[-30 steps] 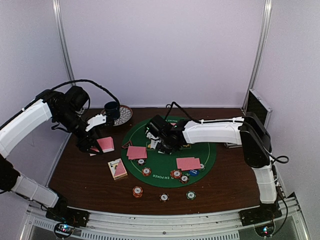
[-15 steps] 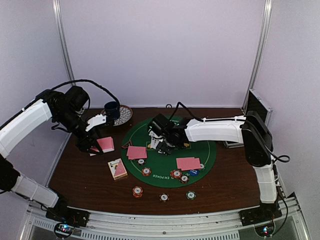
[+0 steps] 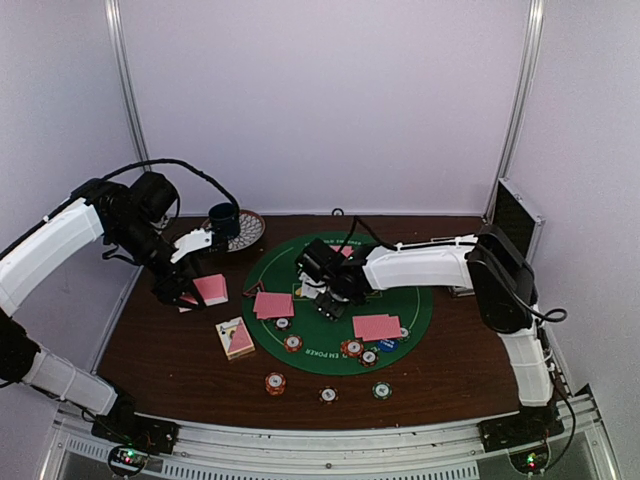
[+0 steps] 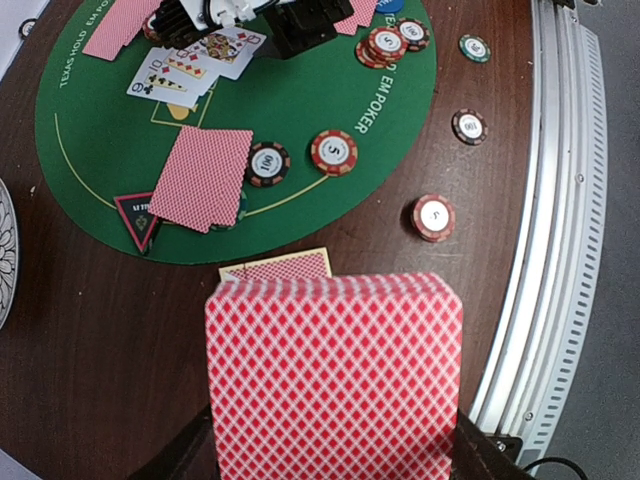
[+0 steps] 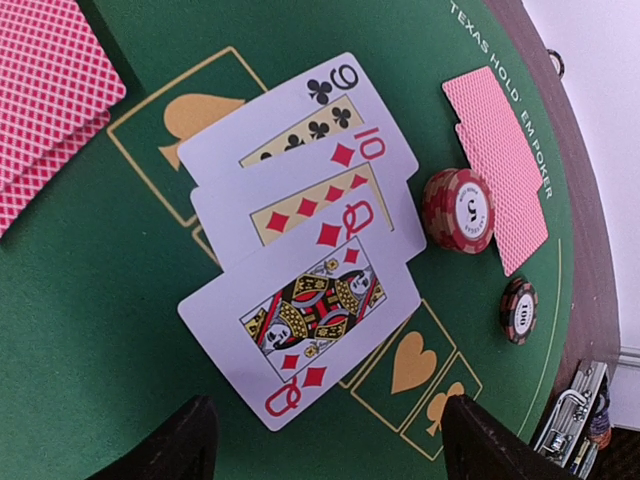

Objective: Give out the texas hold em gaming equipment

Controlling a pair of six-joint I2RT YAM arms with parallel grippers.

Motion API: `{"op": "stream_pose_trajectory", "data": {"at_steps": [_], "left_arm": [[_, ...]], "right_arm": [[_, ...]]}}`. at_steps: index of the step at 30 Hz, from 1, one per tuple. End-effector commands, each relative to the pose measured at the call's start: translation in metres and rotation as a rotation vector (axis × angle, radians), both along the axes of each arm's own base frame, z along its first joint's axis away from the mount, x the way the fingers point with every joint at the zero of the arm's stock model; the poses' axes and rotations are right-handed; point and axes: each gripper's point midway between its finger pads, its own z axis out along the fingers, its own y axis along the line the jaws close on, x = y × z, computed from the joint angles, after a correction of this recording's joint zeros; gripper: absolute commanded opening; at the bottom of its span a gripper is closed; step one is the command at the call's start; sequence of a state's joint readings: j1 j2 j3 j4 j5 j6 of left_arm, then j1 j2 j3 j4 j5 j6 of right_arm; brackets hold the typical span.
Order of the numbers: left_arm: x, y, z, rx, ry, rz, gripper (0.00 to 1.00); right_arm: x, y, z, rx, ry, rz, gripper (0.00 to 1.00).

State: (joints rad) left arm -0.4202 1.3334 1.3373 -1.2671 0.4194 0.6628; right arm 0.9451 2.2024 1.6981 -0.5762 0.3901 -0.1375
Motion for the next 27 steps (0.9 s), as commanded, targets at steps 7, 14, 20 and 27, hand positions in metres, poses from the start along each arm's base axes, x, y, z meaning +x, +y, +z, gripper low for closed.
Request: {"op": "stream_pose_trajectory", "data": {"at_steps": [7, 14, 20, 27], "left_arm": [[0.004, -0.003, 0.015, -0.027, -0.034, -0.013, 0.00], [0.003, -0.003, 0.014, -0.028, -0.030, -0.018, 0.00], [0.004, -0.004, 0.014, -0.028, -0.029, -0.020, 0.00], [0.005, -0.005, 0.016, -0.032, -0.034, -0.021, 0.00]], "right_arm": [[0.019, -0.022, -0.005, 0.057, 0.005, -0.108, 0.80], [0.023, -0.020, 0.027, 0.137, -0.020, -0.128, 0.82], [0.011, -0.008, 0.101, 0.396, -0.015, -0.171, 0.98], [-0.010, 0.006, 0.154, 0.639, 0.083, -0.202, 0.99]]}}
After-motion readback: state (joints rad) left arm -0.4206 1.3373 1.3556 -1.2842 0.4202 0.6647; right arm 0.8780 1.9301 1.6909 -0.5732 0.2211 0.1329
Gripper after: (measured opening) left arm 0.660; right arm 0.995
